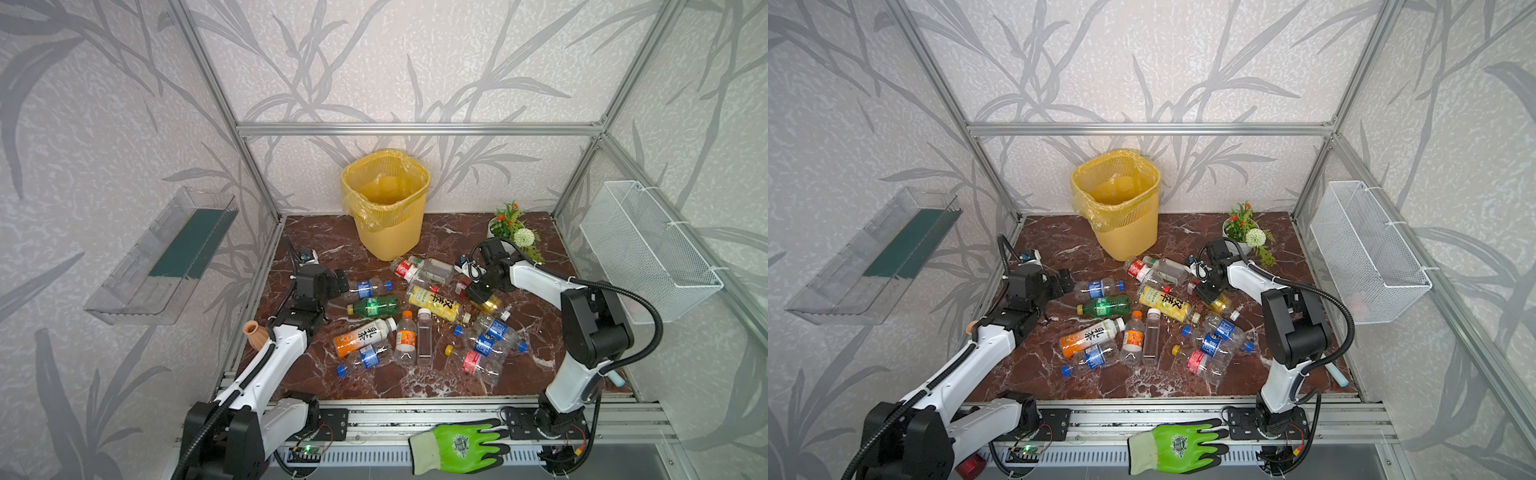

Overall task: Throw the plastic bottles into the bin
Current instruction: 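Lift the red-labelled bottle with the right gripper over the yellow bin, then release the bottle into the bin and draw the right arm back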

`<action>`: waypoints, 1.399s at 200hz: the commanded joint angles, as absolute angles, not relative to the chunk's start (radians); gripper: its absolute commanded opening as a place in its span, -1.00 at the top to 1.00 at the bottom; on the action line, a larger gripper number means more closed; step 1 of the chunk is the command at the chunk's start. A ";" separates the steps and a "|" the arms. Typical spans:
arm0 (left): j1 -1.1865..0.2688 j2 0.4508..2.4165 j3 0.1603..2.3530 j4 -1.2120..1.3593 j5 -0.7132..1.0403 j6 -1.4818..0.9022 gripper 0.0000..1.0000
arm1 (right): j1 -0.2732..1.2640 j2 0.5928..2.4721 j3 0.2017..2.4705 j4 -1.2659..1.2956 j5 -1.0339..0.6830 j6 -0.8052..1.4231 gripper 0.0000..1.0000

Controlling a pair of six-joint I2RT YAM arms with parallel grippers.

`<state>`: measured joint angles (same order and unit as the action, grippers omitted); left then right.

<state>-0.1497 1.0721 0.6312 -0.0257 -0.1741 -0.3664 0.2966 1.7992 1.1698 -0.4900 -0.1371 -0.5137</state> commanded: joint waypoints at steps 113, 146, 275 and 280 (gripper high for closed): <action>-0.153 0.986 0.620 -0.002 -0.209 -0.411 -0.98 | 0.321 1.226 1.061 0.306 -0.225 -0.043 0.01; -0.153 0.944 0.598 0.018 -0.197 -0.408 -0.98 | 0.381 1.200 1.120 0.625 -0.196 0.051 -0.04; -0.198 1.001 0.658 -0.029 -0.157 -0.416 -0.99 | 0.522 2.281 2.546 0.014 -0.237 0.146 -0.74; -0.199 0.995 0.653 -0.028 -0.161 -0.416 -0.98 | 0.523 2.281 2.568 -0.006 -0.235 0.136 -0.78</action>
<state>-0.1909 1.0122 0.6254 -0.0021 -0.1577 -0.4046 0.5163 2.2570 2.3512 0.2916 -0.2436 0.1879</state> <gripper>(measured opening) 0.992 0.823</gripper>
